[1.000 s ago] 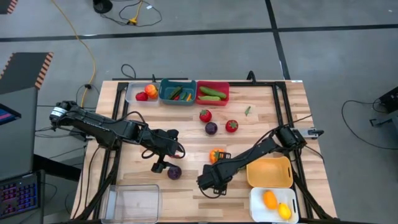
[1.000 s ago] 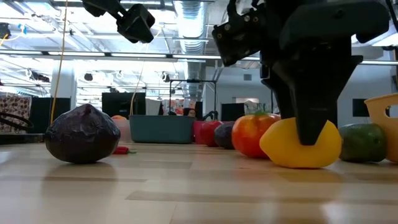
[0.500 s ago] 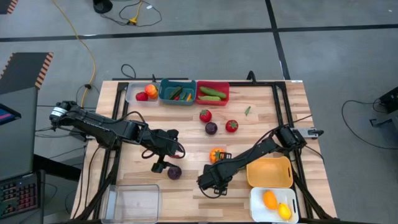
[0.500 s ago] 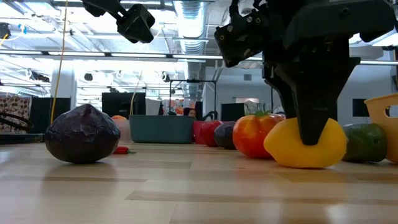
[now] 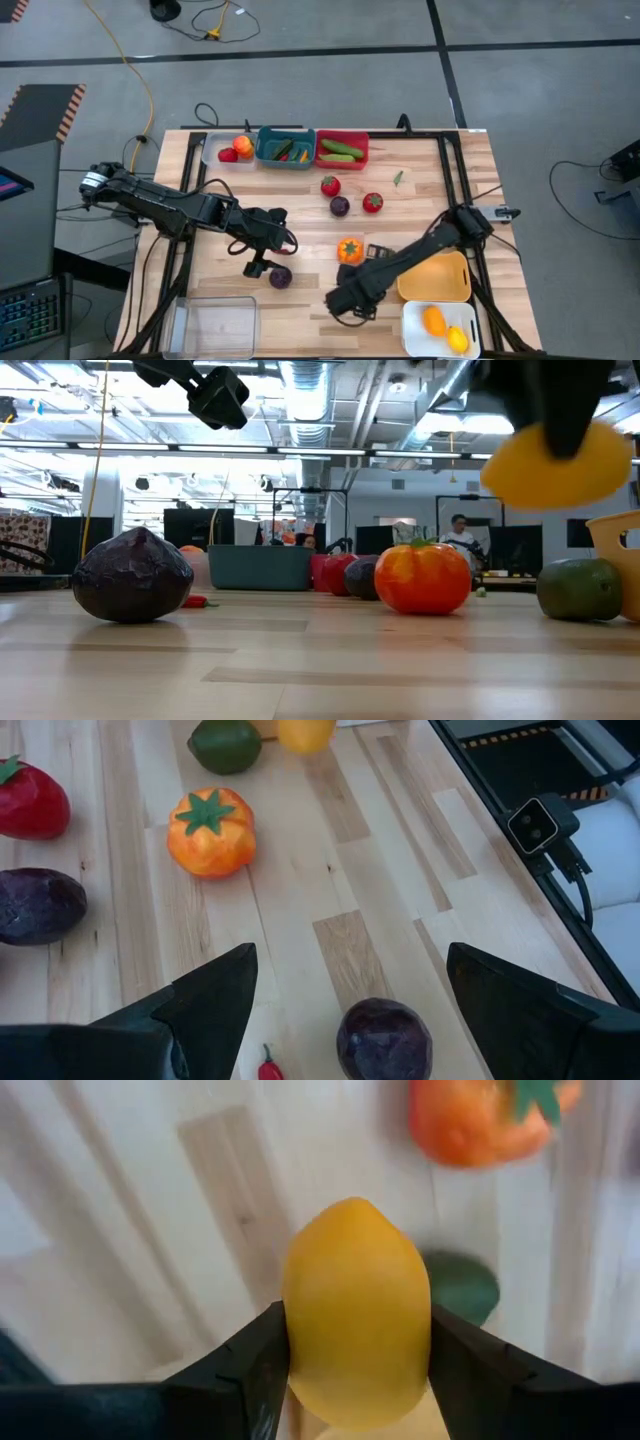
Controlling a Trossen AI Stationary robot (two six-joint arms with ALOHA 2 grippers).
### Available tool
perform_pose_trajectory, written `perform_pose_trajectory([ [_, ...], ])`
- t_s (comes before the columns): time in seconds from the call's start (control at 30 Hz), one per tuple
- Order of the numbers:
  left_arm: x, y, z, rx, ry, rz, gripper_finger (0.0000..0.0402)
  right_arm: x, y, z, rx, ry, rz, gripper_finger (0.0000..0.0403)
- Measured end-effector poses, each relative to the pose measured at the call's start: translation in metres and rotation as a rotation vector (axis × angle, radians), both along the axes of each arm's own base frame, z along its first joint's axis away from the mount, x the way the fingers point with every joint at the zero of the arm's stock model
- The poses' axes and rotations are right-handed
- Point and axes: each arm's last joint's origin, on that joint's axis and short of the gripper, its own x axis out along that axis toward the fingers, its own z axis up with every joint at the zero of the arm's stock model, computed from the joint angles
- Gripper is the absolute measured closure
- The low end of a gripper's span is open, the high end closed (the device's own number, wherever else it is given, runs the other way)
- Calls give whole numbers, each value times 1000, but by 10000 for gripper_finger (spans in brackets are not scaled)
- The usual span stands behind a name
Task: Sort produce into baskets
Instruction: Put the lemon into the white bin
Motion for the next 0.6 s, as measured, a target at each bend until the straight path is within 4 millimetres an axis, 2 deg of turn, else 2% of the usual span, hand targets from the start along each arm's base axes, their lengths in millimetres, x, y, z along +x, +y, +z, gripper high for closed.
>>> perform_pose_trajectory([
  [0.23, 0, 0, 0, 0, 0, 0, 88, -30, 38, 22, 48, -65, -198, 173],
  [0.6, 0, 0, 0, 0, -1, 0, 88, -86, 98, 27, 23, -116, -427, 173],
])
